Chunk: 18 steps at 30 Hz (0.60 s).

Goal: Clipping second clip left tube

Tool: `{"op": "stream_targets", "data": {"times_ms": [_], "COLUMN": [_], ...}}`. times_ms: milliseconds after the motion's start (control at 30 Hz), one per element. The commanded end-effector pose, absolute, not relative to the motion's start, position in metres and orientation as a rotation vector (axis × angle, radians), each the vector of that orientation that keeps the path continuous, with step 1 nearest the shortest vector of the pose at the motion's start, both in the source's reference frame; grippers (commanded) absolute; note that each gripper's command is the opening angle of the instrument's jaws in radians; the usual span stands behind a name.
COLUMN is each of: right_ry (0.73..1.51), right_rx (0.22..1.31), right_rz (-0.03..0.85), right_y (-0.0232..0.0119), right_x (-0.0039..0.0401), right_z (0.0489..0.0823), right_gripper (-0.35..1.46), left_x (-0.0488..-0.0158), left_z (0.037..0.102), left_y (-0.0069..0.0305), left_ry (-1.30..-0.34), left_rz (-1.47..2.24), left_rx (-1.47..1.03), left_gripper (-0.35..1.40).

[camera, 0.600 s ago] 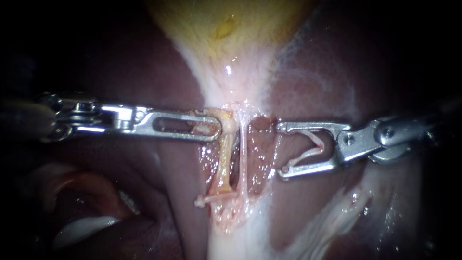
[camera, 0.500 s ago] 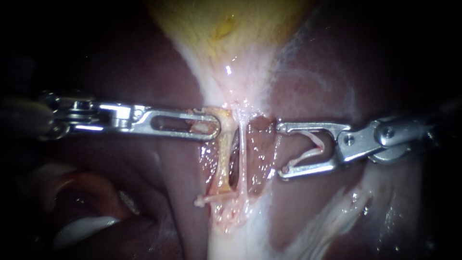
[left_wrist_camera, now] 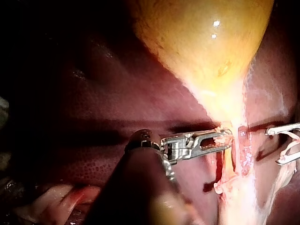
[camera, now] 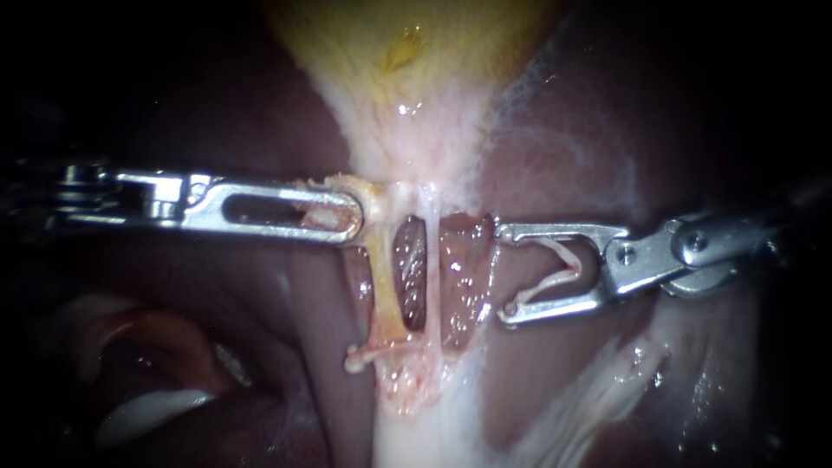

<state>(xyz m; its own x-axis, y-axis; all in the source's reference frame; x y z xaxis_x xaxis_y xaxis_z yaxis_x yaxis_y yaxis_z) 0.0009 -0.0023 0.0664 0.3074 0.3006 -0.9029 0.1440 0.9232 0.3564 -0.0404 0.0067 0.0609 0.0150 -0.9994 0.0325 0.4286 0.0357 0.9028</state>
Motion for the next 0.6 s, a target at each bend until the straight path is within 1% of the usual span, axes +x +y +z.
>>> {"op": "stream_targets", "data": {"times_ms": [33, 133, 467, 600], "right_ry": [1.265, 1.268, 1.254, 1.249], "right_rx": [0.412, 0.411, 0.501, 0.527], "right_rz": [0.105, 0.093, 0.141, 0.155], "right_y": [-0.0025, -0.0030, -0.0067, -0.0074], "right_x": [0.0012, 0.0022, 0.0080, 0.0097], "right_z": [0.0666, 0.0671, 0.0712, 0.0726], "right_gripper": [0.50, 0.50, 0.50, 0.50], "left_x": [-0.0403, -0.0402, -0.0403, -0.0403], "left_z": [0.0609, 0.0610, 0.0610, 0.0609], "left_y": [0.0067, 0.0068, 0.0068, 0.0067], "left_ry": [-0.889, -0.889, -0.889, -0.889], "left_rz": [-1.355, -1.354, -1.354, -1.355], "left_rx": [0.856, 0.857, 0.856, 0.856], "left_gripper": [-0.35, -0.35, -0.35, -0.35]}}
